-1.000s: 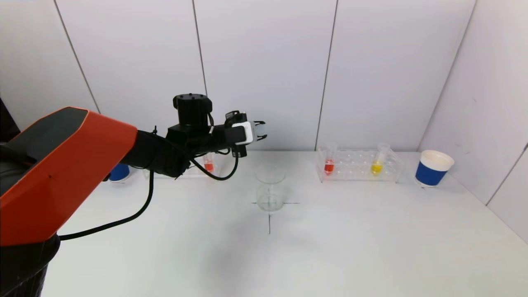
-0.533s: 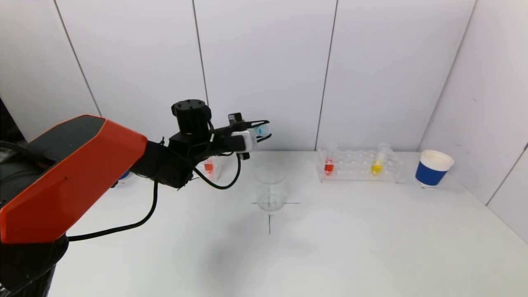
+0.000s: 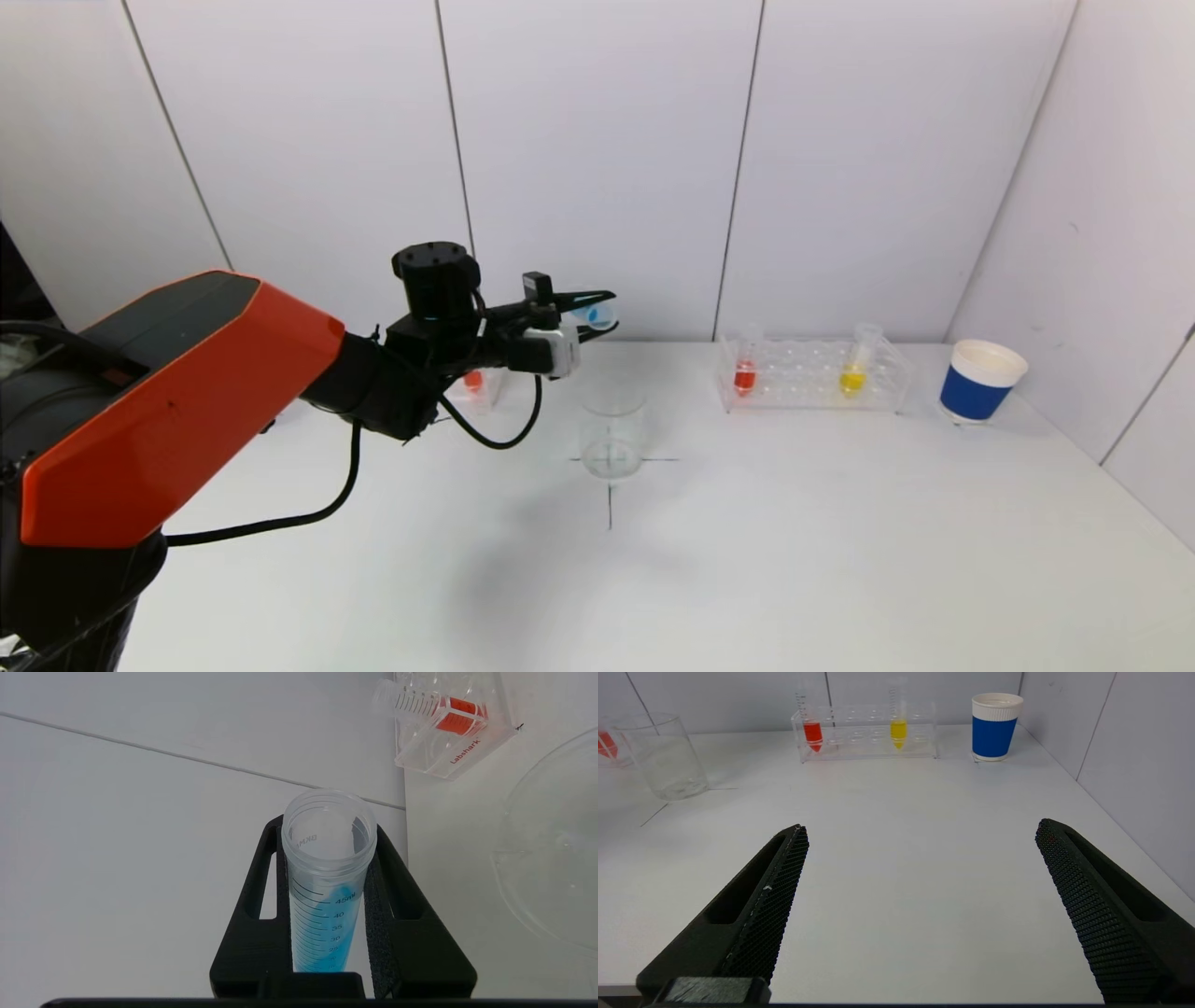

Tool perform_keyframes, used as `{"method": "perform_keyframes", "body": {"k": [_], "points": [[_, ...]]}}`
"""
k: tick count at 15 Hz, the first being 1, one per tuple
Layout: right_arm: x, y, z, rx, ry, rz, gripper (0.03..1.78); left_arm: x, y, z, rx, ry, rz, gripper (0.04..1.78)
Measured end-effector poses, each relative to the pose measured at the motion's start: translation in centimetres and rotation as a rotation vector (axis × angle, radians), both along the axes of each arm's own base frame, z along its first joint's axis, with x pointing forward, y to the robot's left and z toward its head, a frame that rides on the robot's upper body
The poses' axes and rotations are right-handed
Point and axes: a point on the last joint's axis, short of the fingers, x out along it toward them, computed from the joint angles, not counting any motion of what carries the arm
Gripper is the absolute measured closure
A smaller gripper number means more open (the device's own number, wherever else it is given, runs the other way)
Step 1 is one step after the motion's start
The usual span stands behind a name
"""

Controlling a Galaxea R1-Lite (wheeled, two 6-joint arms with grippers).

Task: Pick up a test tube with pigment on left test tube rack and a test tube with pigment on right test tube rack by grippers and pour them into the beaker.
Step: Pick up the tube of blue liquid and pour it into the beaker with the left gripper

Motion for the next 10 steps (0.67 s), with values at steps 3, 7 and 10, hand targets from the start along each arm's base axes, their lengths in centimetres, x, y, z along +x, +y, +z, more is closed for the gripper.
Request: {"method": "perform_keyframes", "body": {"k": [3, 7, 10], "points": [[0.00, 0.00, 0.00, 0.000, 0.000, 0.000, 0.04, -0.01, 0.07, -0.12, 0.016, -0.028, -0.004, 1.37], [0.00, 0.00, 0.00, 0.000, 0.000, 0.000, 0.04, 0.07, 0.02, -0.50, 0.042, -0.069, -0.004, 1.37], [0.00, 0.00, 0.00, 0.000, 0.000, 0.000, 0.04, 0.19, -0.05, -0.81, 0.058, -0.096, -0.003, 1.37]]}}
